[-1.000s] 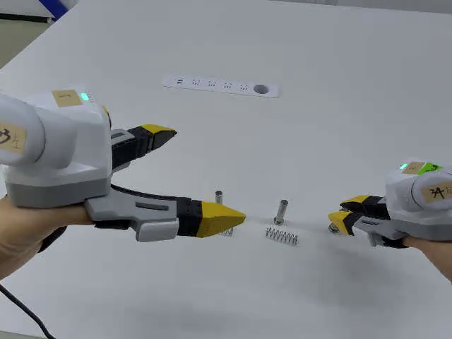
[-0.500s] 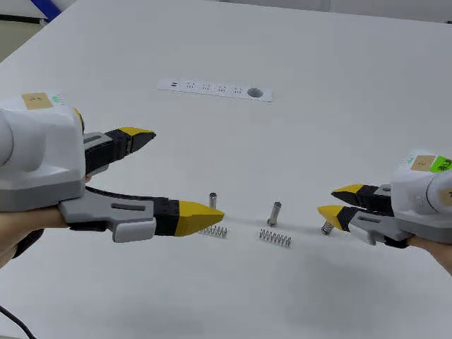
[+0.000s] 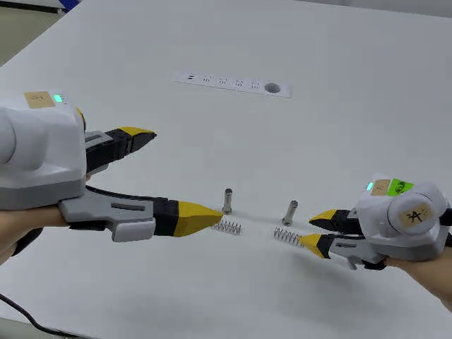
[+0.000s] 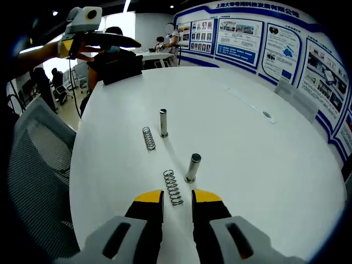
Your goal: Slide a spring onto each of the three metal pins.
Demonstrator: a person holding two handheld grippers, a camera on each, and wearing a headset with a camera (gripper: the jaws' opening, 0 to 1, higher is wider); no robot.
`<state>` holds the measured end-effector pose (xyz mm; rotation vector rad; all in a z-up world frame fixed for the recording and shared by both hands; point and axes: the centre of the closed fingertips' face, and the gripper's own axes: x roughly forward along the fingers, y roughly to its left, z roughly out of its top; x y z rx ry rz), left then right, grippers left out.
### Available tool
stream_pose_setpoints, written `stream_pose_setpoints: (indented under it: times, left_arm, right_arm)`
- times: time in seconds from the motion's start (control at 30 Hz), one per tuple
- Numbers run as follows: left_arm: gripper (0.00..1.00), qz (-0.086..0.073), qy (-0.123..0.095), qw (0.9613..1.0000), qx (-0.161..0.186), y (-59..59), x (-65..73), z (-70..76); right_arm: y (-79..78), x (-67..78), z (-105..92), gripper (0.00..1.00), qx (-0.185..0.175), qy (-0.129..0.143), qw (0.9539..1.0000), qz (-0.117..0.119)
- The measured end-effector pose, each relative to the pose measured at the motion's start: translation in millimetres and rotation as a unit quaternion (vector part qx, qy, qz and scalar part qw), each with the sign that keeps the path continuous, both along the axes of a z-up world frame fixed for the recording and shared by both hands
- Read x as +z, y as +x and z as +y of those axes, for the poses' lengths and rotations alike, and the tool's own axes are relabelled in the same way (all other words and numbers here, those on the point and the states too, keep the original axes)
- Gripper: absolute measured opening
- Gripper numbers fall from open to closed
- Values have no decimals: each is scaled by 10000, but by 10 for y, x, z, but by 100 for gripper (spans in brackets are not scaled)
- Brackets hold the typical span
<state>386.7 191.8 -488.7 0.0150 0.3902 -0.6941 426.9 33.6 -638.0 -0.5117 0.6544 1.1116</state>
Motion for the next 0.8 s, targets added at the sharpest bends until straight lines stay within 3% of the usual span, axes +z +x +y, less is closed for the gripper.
stream_pose_setpoints:
  times: [0.3, 0.53, 0.8]
  left_arm:
    - [99, 83, 67, 9999, 83, -74, -46, 118]
    - [98, 153, 58, 9997, 180, -104, -86, 188]
    - [98, 197, 68, 9997, 121, -95, -109, 150]
  right_arm:
    - [16, -257, 19, 20, 29, -265, 9994, 204]
    - [13, -285, 47, 15, 27, -183, 9991, 373]
    - [-1, -283, 62, 12, -10, -127, 9989, 451]
